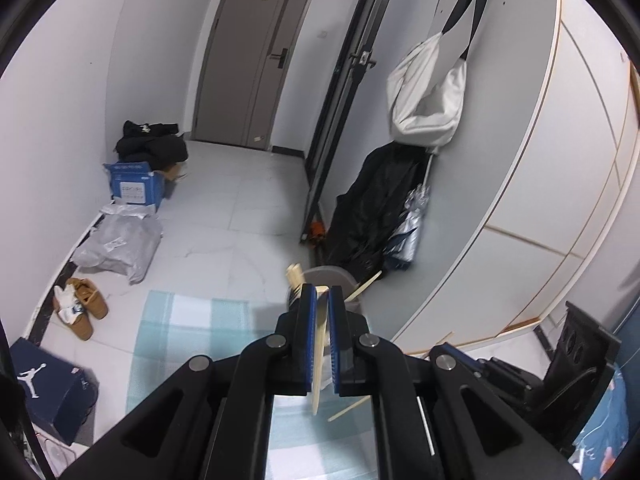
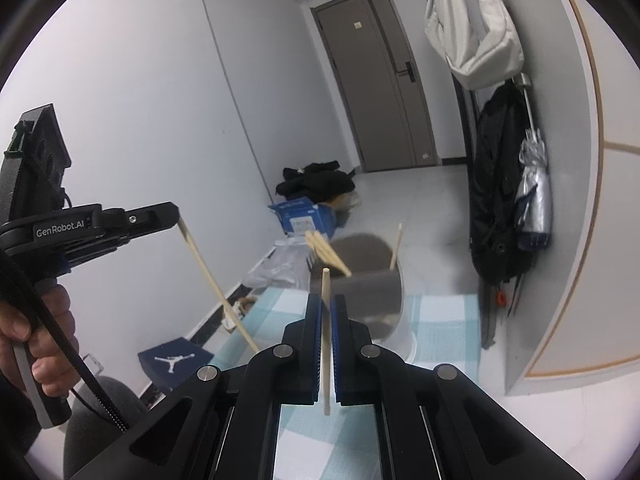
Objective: Organize utensils
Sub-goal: 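Lower both chopsticks into the white holder and open both grippers, then move both open grippers back down to the last chopsticks on the cloth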
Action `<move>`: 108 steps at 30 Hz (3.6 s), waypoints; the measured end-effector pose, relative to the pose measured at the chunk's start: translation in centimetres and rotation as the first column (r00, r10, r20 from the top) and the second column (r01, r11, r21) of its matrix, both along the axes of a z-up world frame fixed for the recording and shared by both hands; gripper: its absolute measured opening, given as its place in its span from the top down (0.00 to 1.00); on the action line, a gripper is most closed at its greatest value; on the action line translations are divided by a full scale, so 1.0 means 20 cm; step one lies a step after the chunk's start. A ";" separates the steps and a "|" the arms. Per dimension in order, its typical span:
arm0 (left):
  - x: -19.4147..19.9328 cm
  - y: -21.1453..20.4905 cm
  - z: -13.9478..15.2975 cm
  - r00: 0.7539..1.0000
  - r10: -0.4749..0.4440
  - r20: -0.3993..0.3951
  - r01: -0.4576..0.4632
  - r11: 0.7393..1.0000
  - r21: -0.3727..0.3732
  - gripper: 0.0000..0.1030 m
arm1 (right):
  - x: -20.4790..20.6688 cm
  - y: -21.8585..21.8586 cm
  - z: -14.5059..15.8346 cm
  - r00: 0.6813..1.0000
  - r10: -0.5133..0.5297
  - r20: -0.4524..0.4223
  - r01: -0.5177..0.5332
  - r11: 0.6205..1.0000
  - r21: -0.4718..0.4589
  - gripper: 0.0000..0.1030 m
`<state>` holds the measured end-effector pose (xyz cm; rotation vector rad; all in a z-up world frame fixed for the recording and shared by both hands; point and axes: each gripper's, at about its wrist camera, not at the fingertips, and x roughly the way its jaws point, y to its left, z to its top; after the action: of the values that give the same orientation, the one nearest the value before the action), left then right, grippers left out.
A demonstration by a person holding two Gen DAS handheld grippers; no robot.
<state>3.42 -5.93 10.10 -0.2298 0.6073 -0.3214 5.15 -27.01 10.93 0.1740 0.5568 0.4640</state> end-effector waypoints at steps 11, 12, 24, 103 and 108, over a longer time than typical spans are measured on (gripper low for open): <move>0.19 -0.04 0.17 0.999 -0.002 0.053 0.006 0.997 -0.079 0.97 | 0.18 -0.07 0.30 0.997 0.000 0.083 0.000 1.000 -0.005 0.96; 0.20 -0.04 0.17 0.999 0.002 0.054 0.003 0.996 -0.085 0.97 | 0.21 -0.08 0.32 0.996 -0.002 0.088 0.003 1.000 -0.005 0.96; 0.44 -0.02 0.12 0.999 0.035 0.032 -0.031 0.991 -0.133 0.97 | 0.52 -0.11 0.44 0.993 -0.010 0.121 0.014 0.999 -0.031 0.96; -0.06 0.23 -0.12 0.962 0.248 0.118 -0.259 0.961 0.094 0.01 | 0.04 0.22 0.11 0.986 -0.018 0.164 0.035 0.994 -0.101 0.14; -0.10 0.29 -0.23 0.953 0.282 0.107 -0.292 0.952 0.089 0.01 | -0.03 0.27 0.01 0.991 -0.015 0.133 0.030 0.993 -0.112 0.14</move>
<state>1.39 -0.15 5.41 -0.1988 0.4884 -0.0180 4.62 -21.67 11.09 0.0403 0.4497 0.4176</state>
